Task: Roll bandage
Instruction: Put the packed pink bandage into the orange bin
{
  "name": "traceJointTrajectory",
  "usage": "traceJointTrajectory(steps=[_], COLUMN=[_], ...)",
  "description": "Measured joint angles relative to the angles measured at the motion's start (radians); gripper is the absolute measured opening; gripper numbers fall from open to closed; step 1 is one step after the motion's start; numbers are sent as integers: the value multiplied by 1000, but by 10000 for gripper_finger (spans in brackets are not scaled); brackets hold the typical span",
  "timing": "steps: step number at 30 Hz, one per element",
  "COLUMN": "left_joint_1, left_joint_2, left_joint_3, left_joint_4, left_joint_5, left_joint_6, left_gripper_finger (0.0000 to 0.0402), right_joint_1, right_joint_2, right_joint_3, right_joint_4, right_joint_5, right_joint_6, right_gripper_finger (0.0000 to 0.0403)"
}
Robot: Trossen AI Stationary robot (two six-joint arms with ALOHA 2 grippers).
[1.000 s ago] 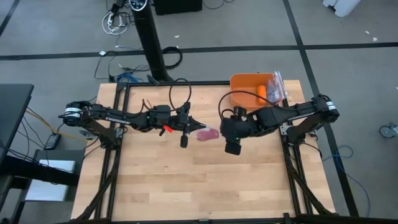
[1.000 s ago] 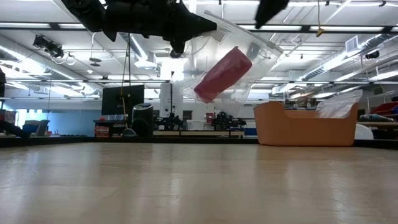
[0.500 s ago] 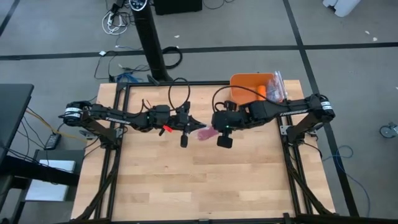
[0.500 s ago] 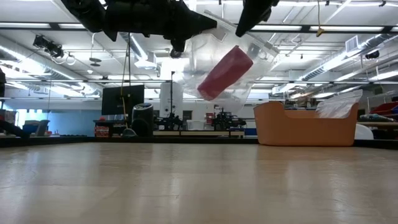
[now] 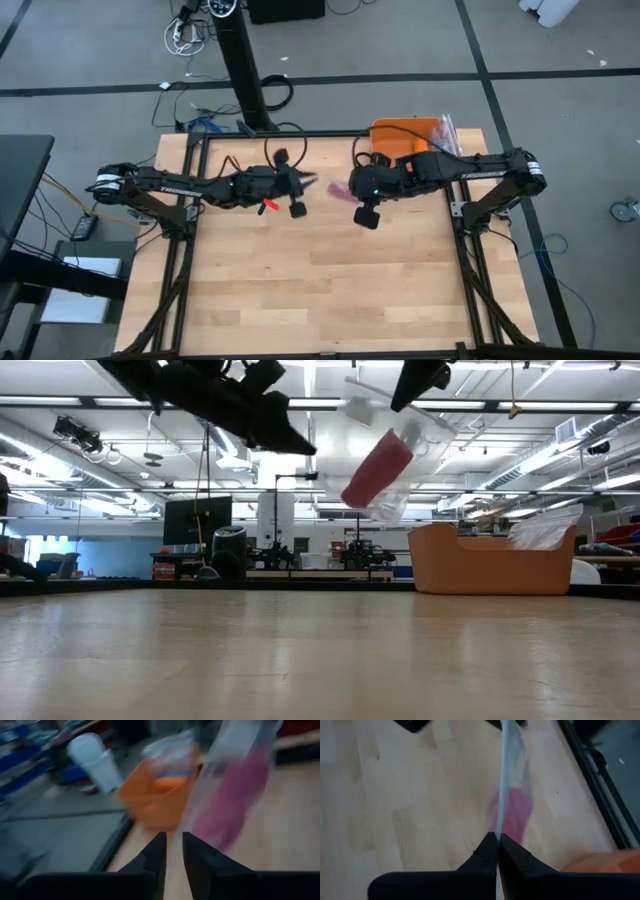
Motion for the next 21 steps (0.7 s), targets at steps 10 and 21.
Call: traceJointTrajectory(steps=[10, 21], left_joint_1=[15, 47], left_joint_2=[-120, -146], left_joint_3=[-96, -263], left_joint_4=[-16, 188], left_joint_5=[-31, 72], left_joint_6=[30, -101], left_gripper_finger=[103, 104], right_joint_1=[-239, -576], right_joint_2=[-110, -230], right_joint_3=[0, 81], right_joint_4=[-95, -335], right_joint_5=[61, -71], right_joint_6=[89, 177], right_gripper_finger=[1, 0])
